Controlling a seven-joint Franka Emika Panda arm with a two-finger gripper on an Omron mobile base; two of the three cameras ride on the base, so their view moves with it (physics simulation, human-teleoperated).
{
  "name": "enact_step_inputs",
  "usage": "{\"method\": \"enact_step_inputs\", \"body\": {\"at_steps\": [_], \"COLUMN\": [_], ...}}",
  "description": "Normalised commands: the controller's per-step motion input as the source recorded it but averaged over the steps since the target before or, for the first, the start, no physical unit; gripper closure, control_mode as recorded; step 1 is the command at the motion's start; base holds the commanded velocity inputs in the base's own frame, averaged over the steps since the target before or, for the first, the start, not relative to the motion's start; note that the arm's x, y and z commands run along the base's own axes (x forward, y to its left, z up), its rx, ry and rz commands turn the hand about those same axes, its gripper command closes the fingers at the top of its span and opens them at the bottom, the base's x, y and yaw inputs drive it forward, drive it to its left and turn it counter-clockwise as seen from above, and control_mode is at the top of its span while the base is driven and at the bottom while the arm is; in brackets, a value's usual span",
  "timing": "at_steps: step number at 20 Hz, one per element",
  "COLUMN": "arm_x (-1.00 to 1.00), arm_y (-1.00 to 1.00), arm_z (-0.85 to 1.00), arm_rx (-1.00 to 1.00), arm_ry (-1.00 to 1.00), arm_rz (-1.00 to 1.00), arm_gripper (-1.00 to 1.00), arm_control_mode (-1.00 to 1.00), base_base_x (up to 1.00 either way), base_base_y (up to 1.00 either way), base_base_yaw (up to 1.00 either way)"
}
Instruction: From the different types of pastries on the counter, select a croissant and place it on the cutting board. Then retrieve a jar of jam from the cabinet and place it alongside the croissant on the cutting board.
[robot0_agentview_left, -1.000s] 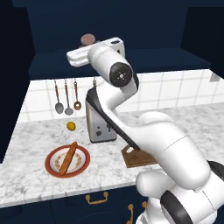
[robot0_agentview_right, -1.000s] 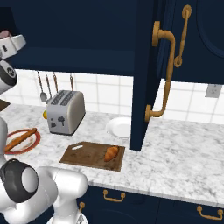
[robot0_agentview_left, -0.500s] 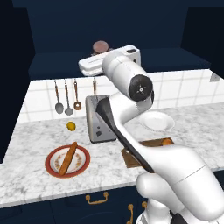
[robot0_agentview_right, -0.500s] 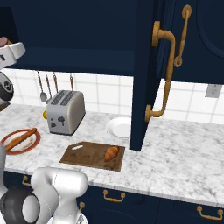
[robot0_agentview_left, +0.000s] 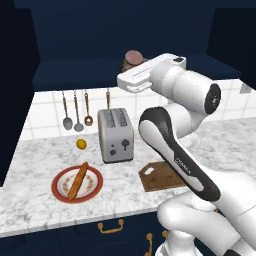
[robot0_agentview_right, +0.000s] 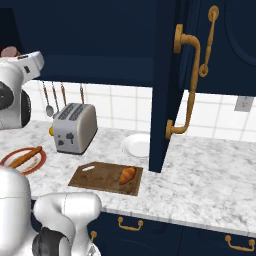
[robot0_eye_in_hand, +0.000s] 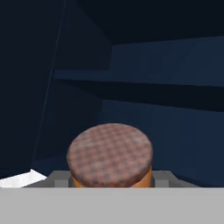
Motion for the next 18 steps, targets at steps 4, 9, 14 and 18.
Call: {"method": "enact_step_inputs", "body": {"at_steps": [4, 9, 14, 18], "arm_x": [-1.0, -0.66, -0.18, -0.14], "arm_y": [-0.24, 0.0, -0.29, -0.47], "arm_z": [0.0, 0.0, 0.05, 0.0], "arm_rx": [0.0, -0.05, 0.0, 0.0], "arm_ry": [-0.13, -0.12, 0.09, 0.29], "arm_rz": [0.2, 0.09, -0.06, -0.15], "arm_gripper": [1.0, 1.0, 1.0, 1.0], "arm_control_mode": [-1.0, -1.0, -1.0, -1.0], "base_base_x": [0.0, 0.0, 0.0, 0.0], "base_base_y": [0.0, 0.0, 0.0, 0.0], "base_base_yaw": [0.0, 0.0, 0.0, 0.0]}}
